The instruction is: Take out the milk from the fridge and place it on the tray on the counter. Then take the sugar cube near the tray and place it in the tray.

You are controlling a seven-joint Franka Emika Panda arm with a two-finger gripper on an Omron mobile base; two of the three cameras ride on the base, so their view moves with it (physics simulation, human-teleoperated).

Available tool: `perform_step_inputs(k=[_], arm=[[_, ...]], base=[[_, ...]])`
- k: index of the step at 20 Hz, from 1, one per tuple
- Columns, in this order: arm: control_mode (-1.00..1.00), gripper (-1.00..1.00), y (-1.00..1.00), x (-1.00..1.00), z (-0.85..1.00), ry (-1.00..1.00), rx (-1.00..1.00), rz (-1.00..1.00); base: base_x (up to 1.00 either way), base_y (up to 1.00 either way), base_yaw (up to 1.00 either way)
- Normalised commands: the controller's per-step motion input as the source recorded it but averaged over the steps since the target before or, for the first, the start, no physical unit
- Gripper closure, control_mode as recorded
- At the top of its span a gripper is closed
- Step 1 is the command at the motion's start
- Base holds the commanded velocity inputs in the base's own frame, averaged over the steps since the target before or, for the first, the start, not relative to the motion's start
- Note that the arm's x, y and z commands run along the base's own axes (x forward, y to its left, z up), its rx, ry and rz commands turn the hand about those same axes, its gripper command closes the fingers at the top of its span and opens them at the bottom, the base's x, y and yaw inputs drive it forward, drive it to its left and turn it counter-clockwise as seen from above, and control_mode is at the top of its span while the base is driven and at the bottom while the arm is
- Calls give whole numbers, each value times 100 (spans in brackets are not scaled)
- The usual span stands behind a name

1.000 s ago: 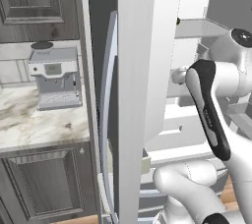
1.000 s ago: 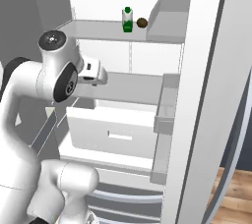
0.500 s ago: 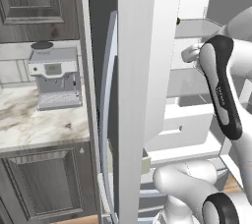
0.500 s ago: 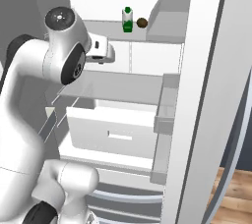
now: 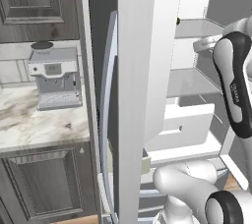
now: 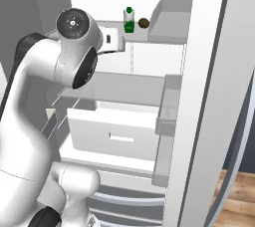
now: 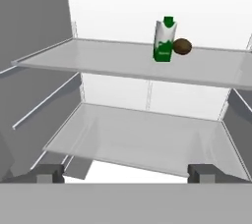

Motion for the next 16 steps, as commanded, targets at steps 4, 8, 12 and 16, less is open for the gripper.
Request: perform_step_inputs(k=[4, 8, 12, 16], arm=[[-100, -100, 0, 27, 29, -2, 0, 0], [-100, -100, 0, 47, 18, 0, 0, 0], [-100, -100, 0, 51, 5, 0, 0, 0], [-100, -100, 0, 41, 0, 0, 0, 0]], base=[[0, 0, 0], [0, 0, 0], [0, 0, 0], [0, 0, 0]])
